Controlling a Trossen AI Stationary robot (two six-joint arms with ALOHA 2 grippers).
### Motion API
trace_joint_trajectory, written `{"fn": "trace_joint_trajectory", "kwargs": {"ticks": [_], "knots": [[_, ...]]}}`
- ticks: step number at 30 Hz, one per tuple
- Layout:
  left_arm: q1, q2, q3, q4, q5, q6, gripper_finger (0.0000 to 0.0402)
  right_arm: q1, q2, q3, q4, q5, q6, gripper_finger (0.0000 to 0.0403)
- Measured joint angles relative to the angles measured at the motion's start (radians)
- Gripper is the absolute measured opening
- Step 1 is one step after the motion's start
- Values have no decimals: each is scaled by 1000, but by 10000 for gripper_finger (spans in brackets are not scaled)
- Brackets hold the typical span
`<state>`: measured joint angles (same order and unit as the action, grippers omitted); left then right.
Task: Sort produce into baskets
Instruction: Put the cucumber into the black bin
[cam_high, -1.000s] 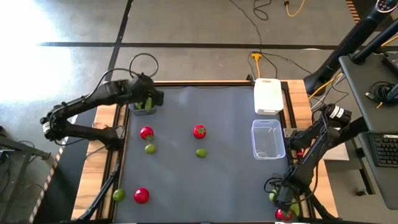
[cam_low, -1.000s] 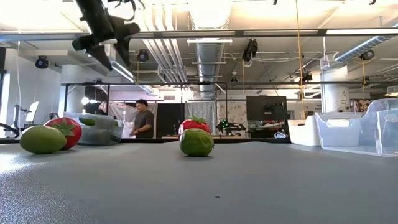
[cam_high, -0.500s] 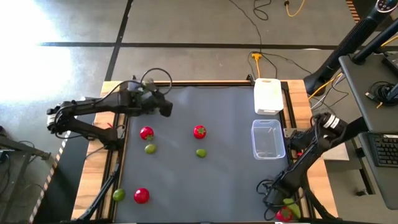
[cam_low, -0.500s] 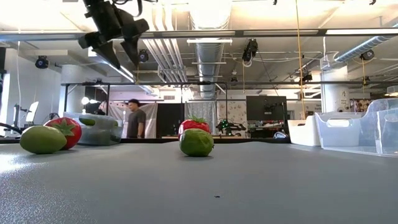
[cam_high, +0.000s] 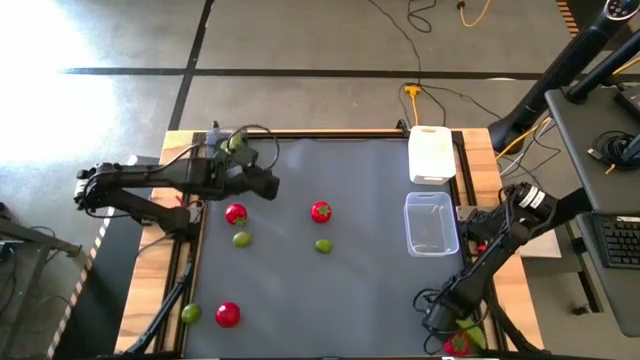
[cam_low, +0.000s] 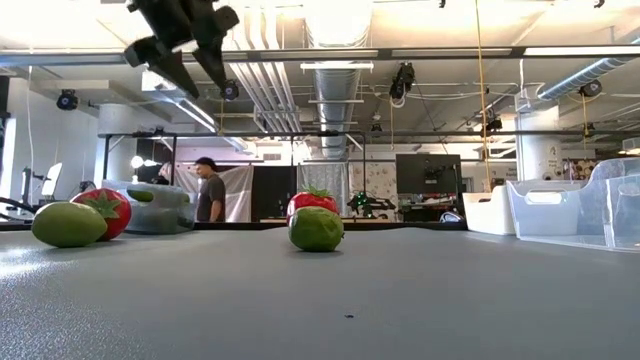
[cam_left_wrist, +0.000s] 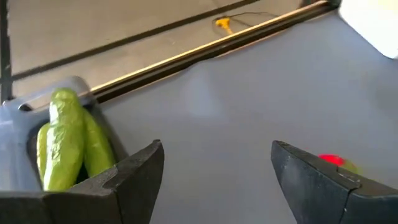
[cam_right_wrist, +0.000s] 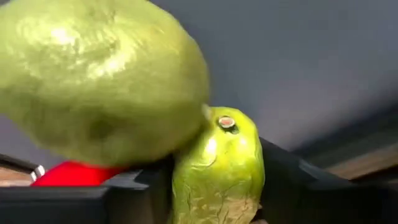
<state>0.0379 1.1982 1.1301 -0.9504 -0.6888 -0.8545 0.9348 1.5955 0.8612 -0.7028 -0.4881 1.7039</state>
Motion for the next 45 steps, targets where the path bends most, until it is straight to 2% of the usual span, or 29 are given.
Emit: {"fn": "trace_joint_trajectory", "kwargs": {"ticks": [2, 9, 13, 16, 19, 22, 25, 28, 32, 35, 40, 45], "knots": [[-51, -1, 0, 1, -18, 2, 278, -1, -30, 0, -46, 0, 13, 146], [-278, -2, 0, 77, -72, 7, 278, -49, -140, 64, -220, 121, 31, 143], [-435, -2, 1, 134, -101, -21, 278, -119, -171, 179, -306, 298, -12, 150], [-545, 7, 1, 130, -51, -43, 278, -198, -172, 271, -344, 461, -90, 150], [-652, 30, -1, 129, -12, -92, 278, -302, -159, 349, -334, 612, -228, 146], [-735, 70, -1, 130, -5, -163, 278, -432, -129, 399, -331, 691, -419, 148], [-793, 128, -2, 147, -2, -238, 278, -567, -80, 429, -300, 674, -585, 151], [-830, 201, 0, 166, 0, -334, 278, -641, -18, 454, -145, 599, -785, 150], [-860, 304, 1, 221, 10, -416, 278, -637, 90, 498, 35, 536, -1027, 150], [-869, 369, 1, 243, 48, -453, 278, -629, 184, 538, 76, 530, -1153, 153], [-867, 434, 1, 242, 151, -497, 278, -630, 318, 633, 87, 532, -1263, 157], [-870, 444, 1, 235, 154, -490, 278, -627, 417, 709, 90, 535, -1347, 187]]}}
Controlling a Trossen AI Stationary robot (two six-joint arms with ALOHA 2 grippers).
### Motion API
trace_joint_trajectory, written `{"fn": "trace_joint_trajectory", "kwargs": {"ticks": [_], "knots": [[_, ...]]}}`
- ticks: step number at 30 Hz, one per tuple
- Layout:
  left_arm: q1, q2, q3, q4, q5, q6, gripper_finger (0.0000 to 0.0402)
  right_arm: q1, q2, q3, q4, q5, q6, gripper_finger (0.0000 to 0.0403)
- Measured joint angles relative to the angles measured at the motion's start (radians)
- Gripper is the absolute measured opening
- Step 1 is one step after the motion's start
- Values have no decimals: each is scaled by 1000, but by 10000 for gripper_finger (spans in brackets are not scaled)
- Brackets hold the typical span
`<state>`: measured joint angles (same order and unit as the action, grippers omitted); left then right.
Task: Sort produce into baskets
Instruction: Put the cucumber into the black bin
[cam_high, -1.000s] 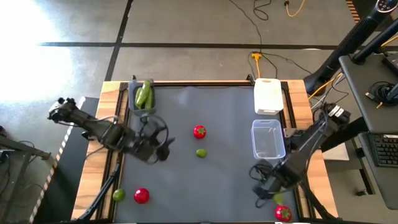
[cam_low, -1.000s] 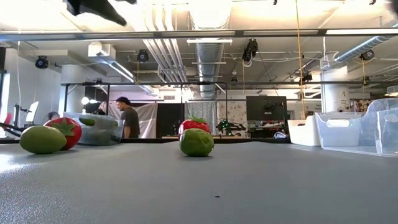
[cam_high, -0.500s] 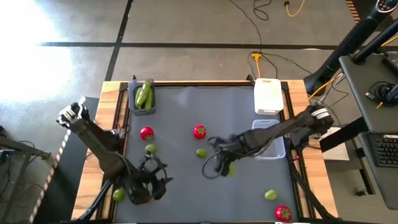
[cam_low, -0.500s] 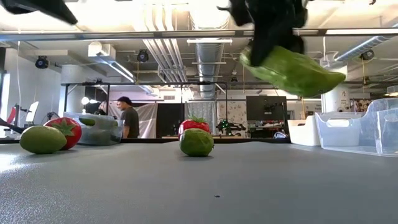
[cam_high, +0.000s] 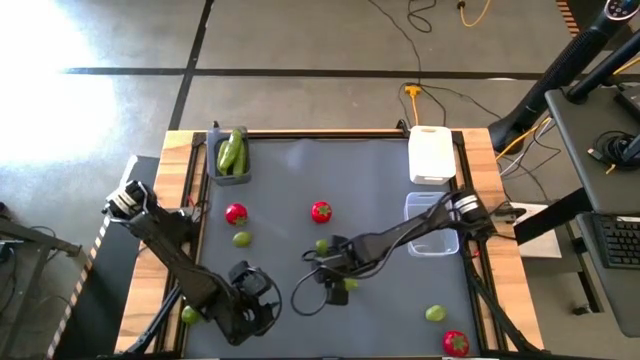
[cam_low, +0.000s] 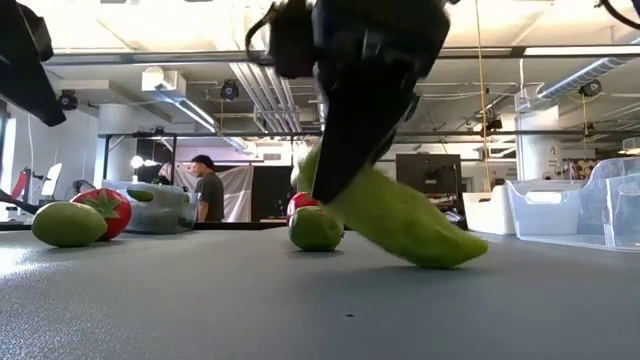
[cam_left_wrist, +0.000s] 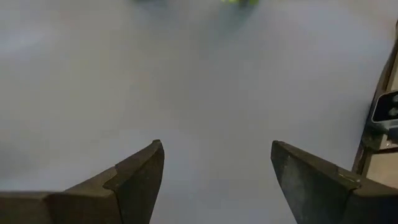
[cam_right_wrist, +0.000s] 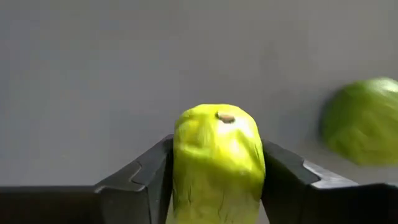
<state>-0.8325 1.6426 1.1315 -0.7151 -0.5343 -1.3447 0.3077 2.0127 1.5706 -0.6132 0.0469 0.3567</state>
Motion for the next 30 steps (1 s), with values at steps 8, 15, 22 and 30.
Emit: {"fn": "trace_joint_trajectory", "kwargs": {"ticks": [8, 15, 22, 30], "knots": [[2, -1, 0, -9, -29, 41, 278, 2, 58, 106, -40, 0, -17, 252], [30, 17, 1, 85, -128, 58, 278, 43, -59, 178, -219, 35, -6, 280], [100, 97, 1, 284, -129, 264, 281, 145, -217, 177, -358, 164, 135, 269], [178, 207, 1, 410, -111, 427, 324, 272, -306, 177, -442, 300, 347, 263]]}}
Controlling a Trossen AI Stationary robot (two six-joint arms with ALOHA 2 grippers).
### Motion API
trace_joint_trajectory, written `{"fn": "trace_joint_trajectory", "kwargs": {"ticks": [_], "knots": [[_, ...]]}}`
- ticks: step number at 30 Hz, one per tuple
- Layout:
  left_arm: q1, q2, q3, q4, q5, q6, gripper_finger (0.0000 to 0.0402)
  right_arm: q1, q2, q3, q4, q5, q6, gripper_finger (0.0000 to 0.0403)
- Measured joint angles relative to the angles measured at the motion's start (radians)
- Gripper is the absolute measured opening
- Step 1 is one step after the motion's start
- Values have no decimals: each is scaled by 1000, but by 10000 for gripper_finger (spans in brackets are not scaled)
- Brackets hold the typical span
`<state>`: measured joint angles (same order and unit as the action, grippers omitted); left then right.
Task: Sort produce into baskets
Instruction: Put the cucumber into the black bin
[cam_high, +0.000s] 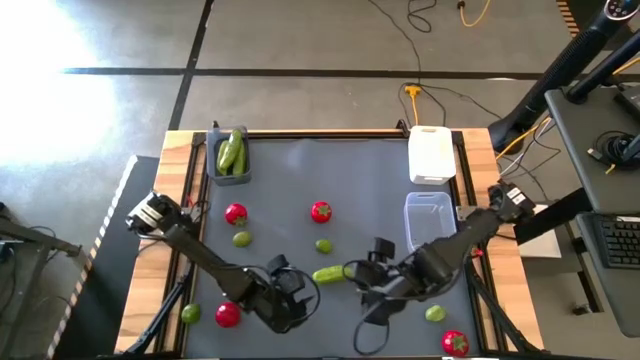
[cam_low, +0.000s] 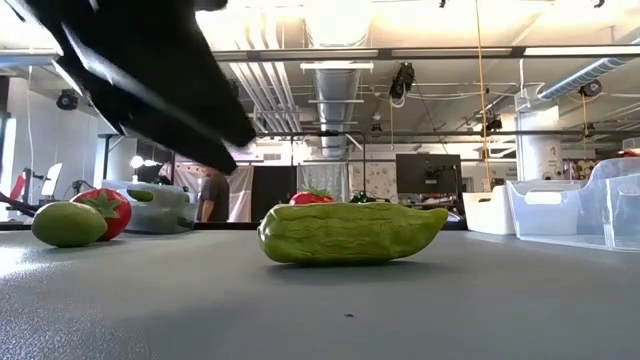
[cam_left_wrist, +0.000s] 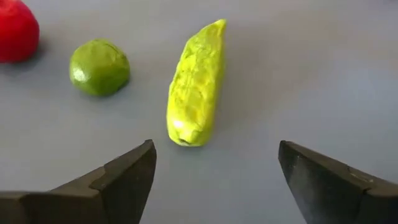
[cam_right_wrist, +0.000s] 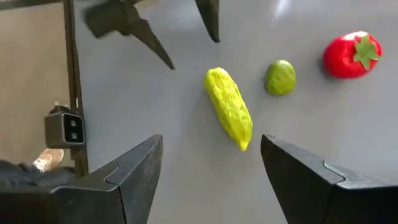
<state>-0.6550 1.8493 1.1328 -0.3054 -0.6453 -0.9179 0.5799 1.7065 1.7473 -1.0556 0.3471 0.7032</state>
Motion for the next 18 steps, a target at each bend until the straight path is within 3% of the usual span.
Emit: {"fn": "trace_joint_trajectory", "kwargs": {"ticks": [7, 18], "knots": [[63, 57, 0, 95, 8, 101, 343, 43, -9, 0, -51, 81, 61, 265], [177, 111, 0, 174, 88, 239, 334, 42, -3, -2, -70, 69, 110, 250]]}}
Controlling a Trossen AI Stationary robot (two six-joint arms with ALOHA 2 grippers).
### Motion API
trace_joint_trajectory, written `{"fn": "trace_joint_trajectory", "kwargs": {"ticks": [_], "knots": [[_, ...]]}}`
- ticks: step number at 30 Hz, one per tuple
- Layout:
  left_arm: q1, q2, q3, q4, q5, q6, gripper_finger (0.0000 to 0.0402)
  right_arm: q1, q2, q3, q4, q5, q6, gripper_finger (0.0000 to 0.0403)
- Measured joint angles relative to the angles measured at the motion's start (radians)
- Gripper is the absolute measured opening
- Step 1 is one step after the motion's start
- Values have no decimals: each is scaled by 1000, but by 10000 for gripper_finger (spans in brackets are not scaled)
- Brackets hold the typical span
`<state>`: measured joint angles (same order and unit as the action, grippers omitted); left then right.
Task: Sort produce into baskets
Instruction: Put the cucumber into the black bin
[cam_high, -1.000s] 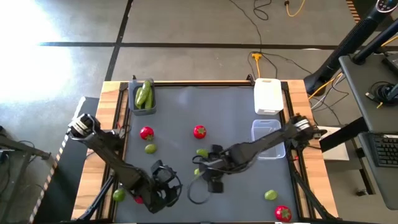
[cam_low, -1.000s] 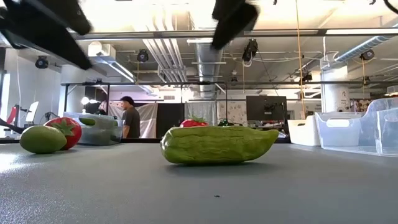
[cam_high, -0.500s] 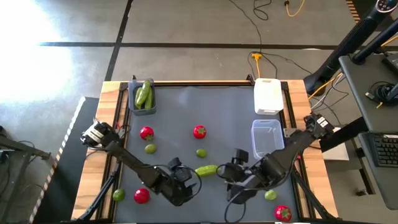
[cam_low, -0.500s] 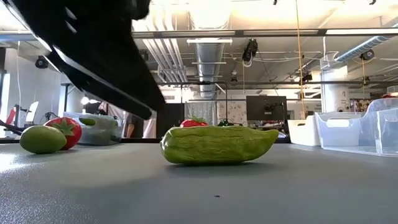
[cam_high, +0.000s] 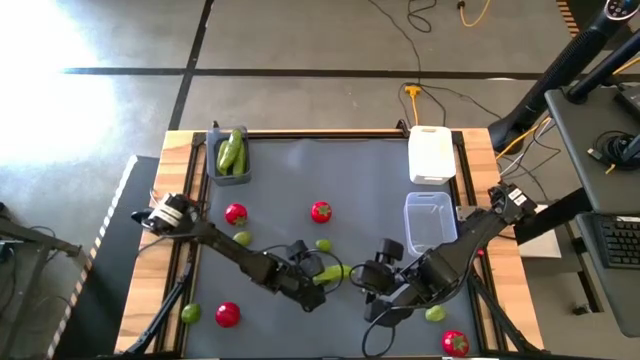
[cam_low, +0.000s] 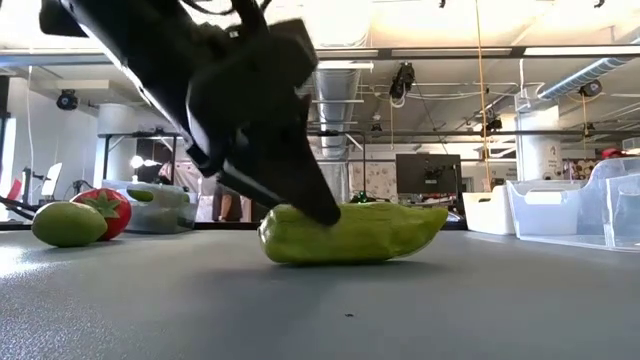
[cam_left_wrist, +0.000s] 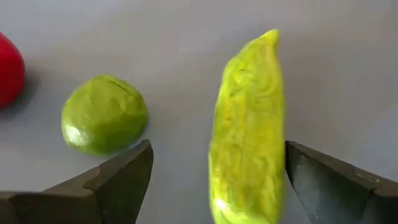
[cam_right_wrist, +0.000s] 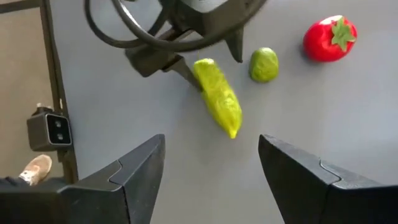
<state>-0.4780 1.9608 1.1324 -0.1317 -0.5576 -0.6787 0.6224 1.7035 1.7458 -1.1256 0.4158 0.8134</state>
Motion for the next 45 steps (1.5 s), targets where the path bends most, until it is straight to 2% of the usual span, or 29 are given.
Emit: {"fn": "trace_joint_trajectory", "kwargs": {"ticks": [8, 16, 20, 23, 26, 29, 31, 33, 35, 38, 41, 45], "knots": [[-5, 75, 0, 93, 51, -29, 274, 2, 0, 0, -8, -80, 26, 249], [-6, 64, 0, 103, 44, -191, 186, -8, -15, 0, -54, -102, -24, 249], [-8, -23, 18, -33, 27, -259, 141, -38, -43, 1, -79, -100, -74, 249], [-10, -135, 30, -180, -35, -262, 135, -66, -68, 1, -97, -93, -113, 249], [-2, -268, 46, -428, -159, -290, 135, -95, -92, 1, -102, -51, -155, 249], [25, -391, 54, -757, -332, -420, 140, -125, -115, 1, -98, -10, -204, 249], [71, -456, 50, -979, -389, -593, 141, -142, -129, 1, -98, 11, -234, 249], [146, -504, 31, -1188, -394, -751, 141, -161, -139, 1, -96, 31, -263, 249], [238, -536, 9, -1308, -390, -796, 139, -179, -150, 1, -96, 41, -302, 249], [417, -556, -16, -1357, -366, -651, 139, -206, -167, 1, -96, 61, -351, 249], [629, -553, -36, -1313, -328, -395, 139, -233, -186, 1, -97, 74, -370, 249], [901, -543, -67, -1268, -280, -202, 141, -246, -215, 1, -104, 85, -369, 249]]}}
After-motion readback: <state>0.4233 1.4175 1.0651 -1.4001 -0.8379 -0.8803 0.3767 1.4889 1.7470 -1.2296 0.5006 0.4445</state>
